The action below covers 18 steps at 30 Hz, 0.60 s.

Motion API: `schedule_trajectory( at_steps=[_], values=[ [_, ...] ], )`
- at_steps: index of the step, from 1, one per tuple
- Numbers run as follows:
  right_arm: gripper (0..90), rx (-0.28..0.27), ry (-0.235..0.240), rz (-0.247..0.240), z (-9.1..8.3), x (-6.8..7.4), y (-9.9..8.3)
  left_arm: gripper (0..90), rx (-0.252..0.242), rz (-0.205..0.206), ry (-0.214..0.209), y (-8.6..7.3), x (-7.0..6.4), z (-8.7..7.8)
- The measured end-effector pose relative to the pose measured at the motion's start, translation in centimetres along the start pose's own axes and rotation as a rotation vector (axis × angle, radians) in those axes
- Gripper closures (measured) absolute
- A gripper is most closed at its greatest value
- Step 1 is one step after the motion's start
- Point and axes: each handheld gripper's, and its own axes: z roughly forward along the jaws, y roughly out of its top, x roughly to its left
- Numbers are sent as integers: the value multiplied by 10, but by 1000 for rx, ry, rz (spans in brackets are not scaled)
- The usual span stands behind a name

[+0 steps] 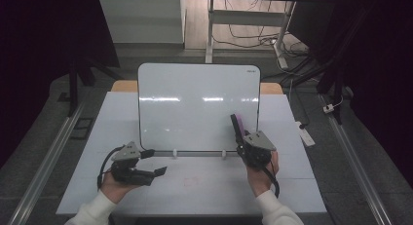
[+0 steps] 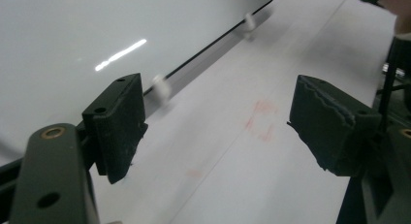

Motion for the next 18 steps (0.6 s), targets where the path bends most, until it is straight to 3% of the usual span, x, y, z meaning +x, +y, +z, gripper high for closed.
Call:
schedule_trajectory(
  at_steps=[2, 3, 8, 9, 10, 11, 13, 14, 16, 17, 18],
  values=[
    [639, 5, -11, -2, 3, 0, 0, 217, 0, -9, 24, -9, 3, -8],
    [638, 33, -14, 20, 9, -1, -2, 216, -1, -15, 34, -13, 5, -12],
    [629, 30, -8, 33, 10, -3, -5, 214, -2, -56, 72, -31, 14, -25],
    [565, 26, -6, 32, 10, -2, -4, 212, -2, -64, 75, -34, 16, -27],
    [565, 26, -6, 32, 10, -2, -4, 212, -2, -69, 81, -36, 17, -28],
    [455, 12, 17, 33, 7, -4, -5, 211, -2, -74, 85, -38, 19, -29],
    [439, 3, 22, 33, 3, -6, -6, 211, -1, -83, 91, -41, 21, -30],
    [415, -6, 65, 28, -8, -13, -10, 211, 2, -87, 93, -42, 23, -30],
    [408, -4, 88, 27, -12, -18, -13, 210, 11, -94, 94, -44, 26, -29],
    [403, 12, 131, 21, -21, -28, -22, 210, 15, -97, 94, -45, 27, -29],
    [398, 21, 146, 14, -24, -33, -26, 210, 18, -101, 95, -46, 28, -28]
  ],
)
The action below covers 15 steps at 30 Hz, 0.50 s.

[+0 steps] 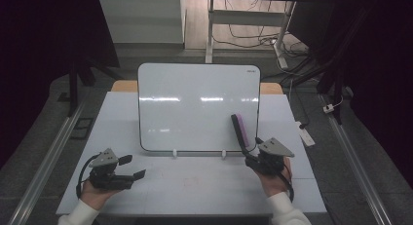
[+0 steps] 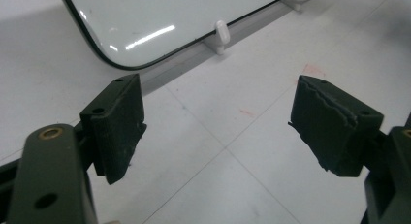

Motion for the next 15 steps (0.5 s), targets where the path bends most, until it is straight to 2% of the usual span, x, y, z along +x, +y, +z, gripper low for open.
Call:
schedule_trajectory(
  at_steps=[5, 11, 15],
  values=[
    [394, 44, 87, -28, -16, -20, -25, 206, 16, -11, 8, -1, 4, 3],
    [390, 70, 127, -29, -24, -35, -46, 206, 28, -20, 10, -1, 5, 7],
    [390, 74, 147, -23, -24, -40, -51, 206, 38, -17, 8, 0, 4, 10]
  ],
)
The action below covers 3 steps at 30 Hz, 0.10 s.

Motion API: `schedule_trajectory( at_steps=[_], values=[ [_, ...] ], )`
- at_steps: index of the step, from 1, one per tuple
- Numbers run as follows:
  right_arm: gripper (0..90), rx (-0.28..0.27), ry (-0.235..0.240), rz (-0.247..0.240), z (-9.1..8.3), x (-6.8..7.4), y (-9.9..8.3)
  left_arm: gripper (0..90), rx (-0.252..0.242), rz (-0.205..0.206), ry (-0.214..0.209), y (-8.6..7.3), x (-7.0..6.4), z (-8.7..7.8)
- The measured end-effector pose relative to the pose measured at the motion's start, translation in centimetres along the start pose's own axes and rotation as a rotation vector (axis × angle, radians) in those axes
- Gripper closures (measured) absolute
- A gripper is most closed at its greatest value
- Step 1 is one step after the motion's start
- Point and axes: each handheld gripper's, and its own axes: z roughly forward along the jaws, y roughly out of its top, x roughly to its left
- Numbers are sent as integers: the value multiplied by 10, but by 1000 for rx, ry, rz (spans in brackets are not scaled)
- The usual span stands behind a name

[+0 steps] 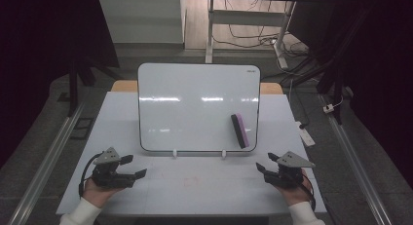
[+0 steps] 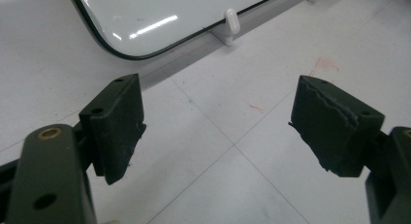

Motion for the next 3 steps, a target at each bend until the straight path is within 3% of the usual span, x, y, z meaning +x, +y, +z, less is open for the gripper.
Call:
schedule_trajectory(
  at_steps=[3],
  values=[
    [389, -5, 10, -14, 1, 1, 0, 204, 0, -1, -1, 0, 0, 0]
  ],
)
